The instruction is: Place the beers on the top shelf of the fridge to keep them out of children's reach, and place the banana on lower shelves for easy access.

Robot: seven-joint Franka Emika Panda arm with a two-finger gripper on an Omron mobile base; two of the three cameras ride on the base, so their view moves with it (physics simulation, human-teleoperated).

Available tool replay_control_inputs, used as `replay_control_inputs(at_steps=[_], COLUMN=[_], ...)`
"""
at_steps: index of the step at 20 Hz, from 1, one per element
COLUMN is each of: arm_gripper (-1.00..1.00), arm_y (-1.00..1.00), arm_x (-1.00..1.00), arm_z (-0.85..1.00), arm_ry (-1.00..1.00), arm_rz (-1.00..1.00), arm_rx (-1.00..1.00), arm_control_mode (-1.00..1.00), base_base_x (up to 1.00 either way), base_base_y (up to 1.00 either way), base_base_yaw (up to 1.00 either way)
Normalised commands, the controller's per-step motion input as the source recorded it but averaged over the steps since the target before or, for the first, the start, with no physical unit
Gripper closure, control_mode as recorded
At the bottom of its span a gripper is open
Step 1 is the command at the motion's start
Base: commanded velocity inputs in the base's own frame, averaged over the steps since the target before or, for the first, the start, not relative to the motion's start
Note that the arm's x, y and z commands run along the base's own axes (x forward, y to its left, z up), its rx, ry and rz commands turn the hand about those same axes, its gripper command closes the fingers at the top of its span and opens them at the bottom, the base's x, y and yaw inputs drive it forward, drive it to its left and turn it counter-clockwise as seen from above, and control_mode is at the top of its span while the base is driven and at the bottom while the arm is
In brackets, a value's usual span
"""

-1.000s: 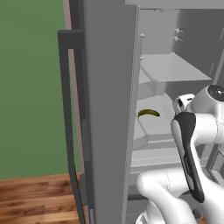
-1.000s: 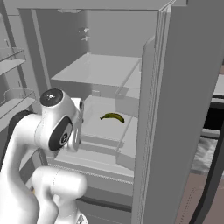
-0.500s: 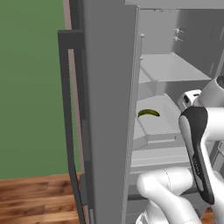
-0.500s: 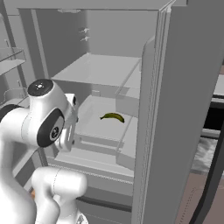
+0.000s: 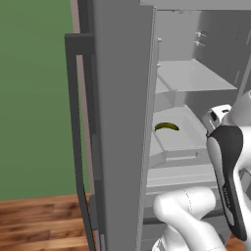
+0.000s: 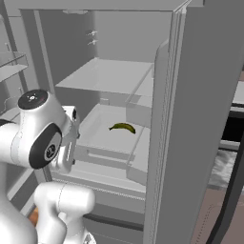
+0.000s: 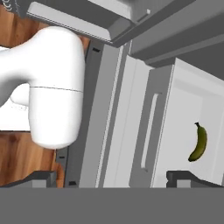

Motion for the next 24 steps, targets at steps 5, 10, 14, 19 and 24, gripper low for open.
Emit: replay_control_inputs(at_steps=[5, 10, 14, 19, 24], arm_gripper=[-1.0, -1.0, -1.0, -1.0, -1.0], arm_y=[0.1, 0.04, 0.04, 0.0, 0.0], arm_x=[-0.02, 0.0, 0.0, 0.0, 0.0], arm_z=[0.0, 0.0, 0.0, 0.0, 0.0], arm_ry=[0.0, -0.01, 0.0, 0.0, 0.0], arm_rz=[0.0, 0.0, 0.0, 0.0, 0.0], arm_rx=[0.0, 0.0, 0.0, 0.0, 0.0], arm_control_mode=[-1.0, -1.0, -1.0, 1.0, 1.0], base_base_x=[0.0, 0.0, 0.0, 0.0, -0.22], base_base_y=[0.0, 0.0, 0.0, 0.0, 0.0], base_base_yaw=[0.0, 0.0, 0.0, 0.0, 0.0])
